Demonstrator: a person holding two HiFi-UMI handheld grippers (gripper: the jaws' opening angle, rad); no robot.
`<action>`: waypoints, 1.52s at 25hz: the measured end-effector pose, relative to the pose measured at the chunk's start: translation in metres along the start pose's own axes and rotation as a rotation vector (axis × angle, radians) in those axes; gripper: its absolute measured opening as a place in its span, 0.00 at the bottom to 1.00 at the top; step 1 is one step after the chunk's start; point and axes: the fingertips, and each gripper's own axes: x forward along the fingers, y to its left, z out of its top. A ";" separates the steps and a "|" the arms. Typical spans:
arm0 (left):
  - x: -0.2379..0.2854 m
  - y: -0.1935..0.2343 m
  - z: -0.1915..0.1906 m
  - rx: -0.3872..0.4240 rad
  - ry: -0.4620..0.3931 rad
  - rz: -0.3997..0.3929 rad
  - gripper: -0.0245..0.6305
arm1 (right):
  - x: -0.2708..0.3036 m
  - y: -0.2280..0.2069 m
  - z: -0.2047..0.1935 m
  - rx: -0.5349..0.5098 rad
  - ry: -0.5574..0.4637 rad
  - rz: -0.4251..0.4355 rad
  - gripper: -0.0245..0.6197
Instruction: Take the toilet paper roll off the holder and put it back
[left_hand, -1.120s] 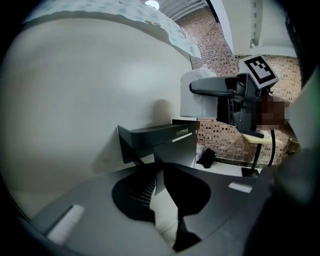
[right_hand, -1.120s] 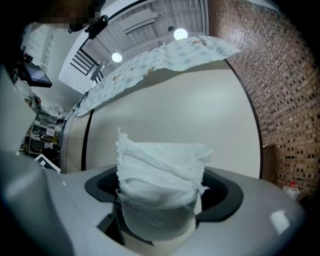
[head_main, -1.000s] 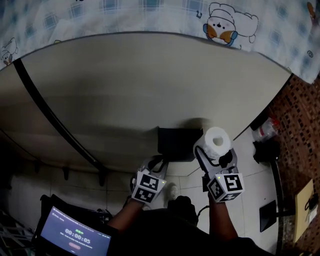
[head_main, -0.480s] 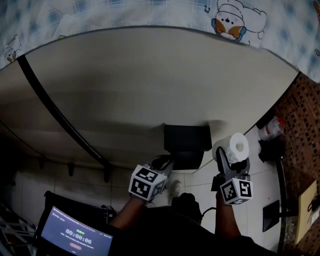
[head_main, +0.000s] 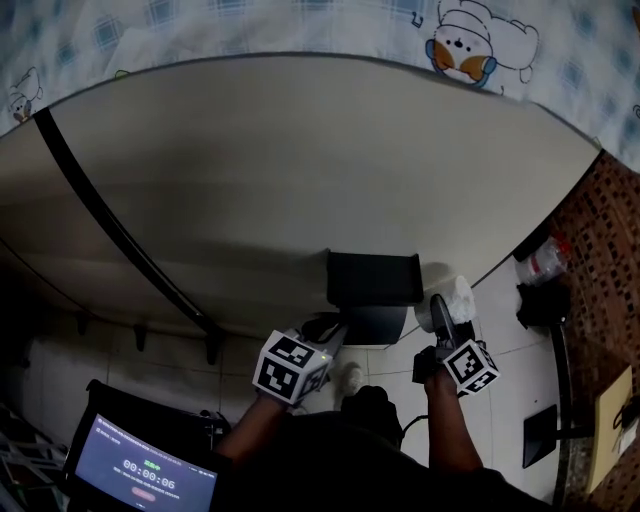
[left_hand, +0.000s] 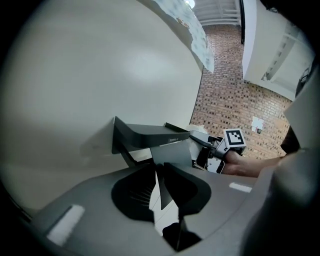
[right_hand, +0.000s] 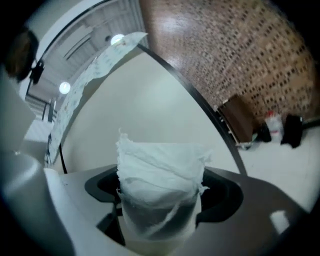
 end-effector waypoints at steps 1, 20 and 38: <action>0.000 -0.001 0.000 -0.002 -0.002 -0.004 0.15 | 0.004 0.002 -0.005 0.085 0.001 0.035 0.74; -0.004 -0.003 0.000 -0.029 0.015 -0.043 0.15 | 0.031 0.008 -0.051 0.568 0.065 0.299 0.74; -0.005 -0.005 0.002 -0.090 -0.006 -0.098 0.14 | 0.033 -0.007 -0.062 0.679 0.023 0.278 0.74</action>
